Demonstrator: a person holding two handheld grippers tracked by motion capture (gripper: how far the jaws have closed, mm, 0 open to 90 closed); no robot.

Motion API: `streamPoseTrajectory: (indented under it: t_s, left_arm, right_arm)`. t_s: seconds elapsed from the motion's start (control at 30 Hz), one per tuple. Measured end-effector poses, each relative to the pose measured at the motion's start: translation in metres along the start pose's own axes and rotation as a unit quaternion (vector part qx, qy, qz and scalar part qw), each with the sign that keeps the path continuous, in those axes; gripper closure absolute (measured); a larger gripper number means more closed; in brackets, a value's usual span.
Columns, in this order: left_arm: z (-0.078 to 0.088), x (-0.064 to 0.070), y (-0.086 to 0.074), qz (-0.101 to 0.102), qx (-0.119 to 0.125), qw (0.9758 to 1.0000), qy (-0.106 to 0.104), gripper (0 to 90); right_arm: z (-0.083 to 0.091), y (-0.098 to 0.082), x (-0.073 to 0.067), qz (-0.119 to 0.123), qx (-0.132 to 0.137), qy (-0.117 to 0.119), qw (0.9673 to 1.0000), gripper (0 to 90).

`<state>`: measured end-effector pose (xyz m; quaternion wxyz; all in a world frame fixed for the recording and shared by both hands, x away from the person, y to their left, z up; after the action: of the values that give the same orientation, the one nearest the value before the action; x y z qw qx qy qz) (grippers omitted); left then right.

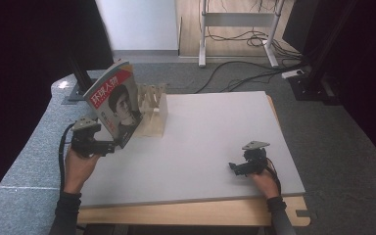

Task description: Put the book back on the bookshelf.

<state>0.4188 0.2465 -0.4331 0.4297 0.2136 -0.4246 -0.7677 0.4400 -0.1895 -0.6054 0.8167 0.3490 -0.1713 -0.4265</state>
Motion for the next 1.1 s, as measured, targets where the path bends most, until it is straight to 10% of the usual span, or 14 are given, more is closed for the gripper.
streamPoseTrajectory:
  t_s: [0.6,1.1]
  left_arm:
    - [-0.052,0.059,-0.005,-0.037,-0.009,0.9966,-0.073,0.0]
    - [-0.096,0.083,-0.037,-0.063,-0.043,0.9921,-0.099,0.0]
  right_arm:
    - [0.000,0.000,0.000,-0.001,0.000,0.000,1.0000,0.0]
    - [0.000,0.000,0.000,0.000,0.001,-0.001,1.0000,0.0]
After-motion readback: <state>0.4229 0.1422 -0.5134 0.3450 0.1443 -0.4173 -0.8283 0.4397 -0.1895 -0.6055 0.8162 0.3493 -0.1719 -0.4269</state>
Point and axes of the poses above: each handheld gripper's, and its own axes: z roughly backward along the jaws, y roughly out of its top, x roughly to its right, the point moved 10 cm from there along -z, roughly forward along the jaws, and after that the axes turned 1 degree about -z, right-handed, at the moved point
